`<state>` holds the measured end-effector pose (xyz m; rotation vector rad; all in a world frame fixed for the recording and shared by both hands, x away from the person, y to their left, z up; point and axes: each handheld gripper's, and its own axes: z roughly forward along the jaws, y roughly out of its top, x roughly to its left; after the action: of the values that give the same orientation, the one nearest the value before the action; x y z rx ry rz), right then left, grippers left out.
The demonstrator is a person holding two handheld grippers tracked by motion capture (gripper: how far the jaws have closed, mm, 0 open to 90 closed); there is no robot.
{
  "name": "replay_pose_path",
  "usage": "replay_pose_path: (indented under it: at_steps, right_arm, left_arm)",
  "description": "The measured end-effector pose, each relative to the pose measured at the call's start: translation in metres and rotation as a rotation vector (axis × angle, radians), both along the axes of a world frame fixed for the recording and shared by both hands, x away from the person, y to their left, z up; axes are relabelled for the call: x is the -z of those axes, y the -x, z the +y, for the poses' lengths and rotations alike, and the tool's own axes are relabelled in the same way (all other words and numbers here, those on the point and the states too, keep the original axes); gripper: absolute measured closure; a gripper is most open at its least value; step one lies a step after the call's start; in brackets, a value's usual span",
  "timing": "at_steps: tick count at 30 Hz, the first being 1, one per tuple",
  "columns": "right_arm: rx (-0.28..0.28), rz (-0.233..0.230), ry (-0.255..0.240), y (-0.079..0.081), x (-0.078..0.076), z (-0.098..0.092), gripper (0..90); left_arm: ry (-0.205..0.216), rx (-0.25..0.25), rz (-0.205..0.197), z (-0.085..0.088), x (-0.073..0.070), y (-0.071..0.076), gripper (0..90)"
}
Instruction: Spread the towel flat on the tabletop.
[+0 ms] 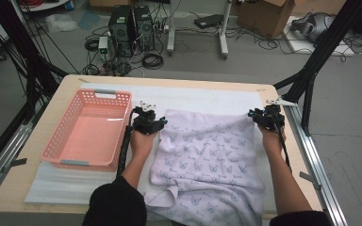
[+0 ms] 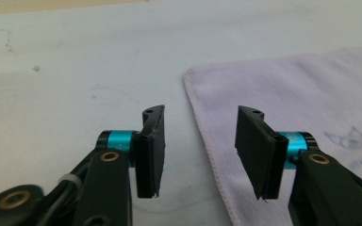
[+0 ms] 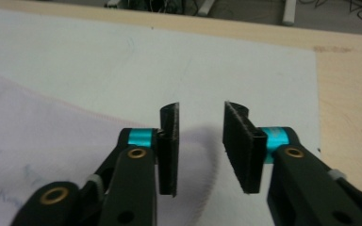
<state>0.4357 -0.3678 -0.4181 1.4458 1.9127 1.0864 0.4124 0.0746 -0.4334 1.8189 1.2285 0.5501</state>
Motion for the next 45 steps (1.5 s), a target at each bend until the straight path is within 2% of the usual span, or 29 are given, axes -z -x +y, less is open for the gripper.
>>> replay_pose_path:
  at_steps: [2,4,8,9,10,11,12,13,15,17,19,20,21,23,25,26,28,30,32,33,34,35,36,37,38,41,43,45]
  right_arm:
    - [-0.014,0.013,0.012,0.005,-0.002,-0.005,63.1]
    - [-0.024,0.026,0.011,0.011,-0.003,-0.011,63.2]
    - [-0.049,0.045,-0.026,0.027,-0.003,-0.022,62.3]
    - [-0.065,0.067,-0.037,0.030,-0.004,-0.024,61.7]
    - [-0.083,0.075,-0.049,0.034,-0.006,-0.025,61.7]
    - [-0.100,0.065,-0.050,0.039,-0.008,-0.026,61.5]
    - [-0.115,0.065,-0.047,0.043,-0.010,-0.026,60.4]
    - [-0.134,0.067,-0.053,0.047,-0.011,-0.025,59.5]
    - [-0.167,0.064,-0.050,0.056,-0.013,-0.024,58.1]
    - [-0.181,0.061,-0.040,0.064,-0.013,-0.021,57.1]
    - [-0.200,0.067,-0.040,0.070,-0.011,-0.017,56.6]
    - [-0.207,0.073,-0.044,0.073,-0.009,-0.014,56.0]
    - [-0.216,0.078,-0.045,0.077,-0.007,-0.011,55.8]
    - [-0.239,0.091,-0.049,0.081,-0.001,-0.003,53.7]
    - [-0.274,0.112,-0.043,0.082,0.005,0.007,51.2]
    - [-0.292,0.123,-0.036,0.081,0.008,0.013,50.3]
    - [-0.320,0.141,-0.008,0.077,0.012,0.026,48.3]
    - [-0.333,0.166,-0.004,0.072,0.016,0.038,46.2]
    - [-0.349,0.190,0.034,0.065,0.021,0.050,47.2]
    - [-0.351,0.200,0.077,0.063,0.023,0.056,52.2]
    - [-0.352,0.169,0.145,0.062,0.022,0.060,65.1]
    - [-0.369,0.164,0.175,0.060,0.020,0.063,82.7]
    - [-0.373,0.156,0.188,0.057,0.019,0.065,87.5]
    - [-0.361,0.141,0.217,0.055,0.019,0.067,88.3]
    - [-0.345,0.136,0.221,0.050,0.019,0.067,88.5]
    - [-0.231,0.111,0.172,0.034,0.016,0.058,88.8]
    - [-0.135,0.075,0.141,0.024,0.012,0.048,88.8]
    - [-0.054,0.030,0.111,0.017,0.007,0.041,88.8]
  left_arm:
    - [-0.002,0.042,0.024,-0.003,-0.001,0.004,49.4]
    - [-0.031,0.084,0.035,-0.007,0.000,0.008,48.3]
    - [-0.070,0.148,0.094,-0.018,0.009,0.008,46.8]
    - [-0.074,0.160,0.100,-0.021,0.011,0.008,46.8]
    - [-0.087,0.165,0.087,-0.026,0.013,0.009,46.9]
    - [-0.120,0.169,0.071,-0.030,0.013,0.011,47.3]
    - [-0.138,0.186,0.051,-0.033,0.013,0.011,52.9]
    - [-0.133,0.198,0.053,-0.035,0.013,0.011,62.4]
    - [-0.155,0.193,0.053,-0.037,0.011,0.008,84.3]
    - [-0.186,0.122,0.008,-0.031,0.011,0.003,85.7]
    - [-0.152,0.005,-0.040,-0.017,0.009,-0.005,86.0]
    - [-0.154,-0.042,-0.060,-0.010,0.009,-0.007,86.1]
    - [-0.150,-0.073,-0.067,-0.004,0.010,-0.010,86.1]
    - [-0.083,-0.090,-0.038,0.005,0.012,-0.012,85.9]
    - [-0.045,-0.080,-0.036,0.008,0.010,-0.011,79.9]
    - [-0.031,-0.078,-0.044,0.008,0.008,-0.010,69.6]
    - [0.009,-0.065,-0.052,0.008,0.002,-0.007,57.9]
    - [0.030,-0.039,-0.054,0.009,-0.003,-0.003,53.2]
    - [0.041,-0.010,-0.044,0.009,-0.007,0.002,49.8]
    - [0.046,0.009,-0.039,0.010,-0.010,0.004,48.7]
    - [0.058,0.023,-0.035,0.010,-0.011,0.007,48.2]
    - [0.061,0.039,-0.030,0.010,-0.013,0.010,47.7]
    - [0.056,0.050,-0.033,0.010,-0.014,0.013,47.3]
    - [0.053,0.063,-0.031,0.010,-0.015,0.015,46.8]
    - [0.054,0.074,-0.029,0.009,-0.016,0.018,46.3]
    - [0.042,0.102,-0.014,0.008,-0.015,0.027,45.1]
    - [0.026,0.136,0.016,0.005,-0.015,0.032,44.5]
    - [0.028,0.156,-0.004,0.000,-0.015,0.040,45.4]
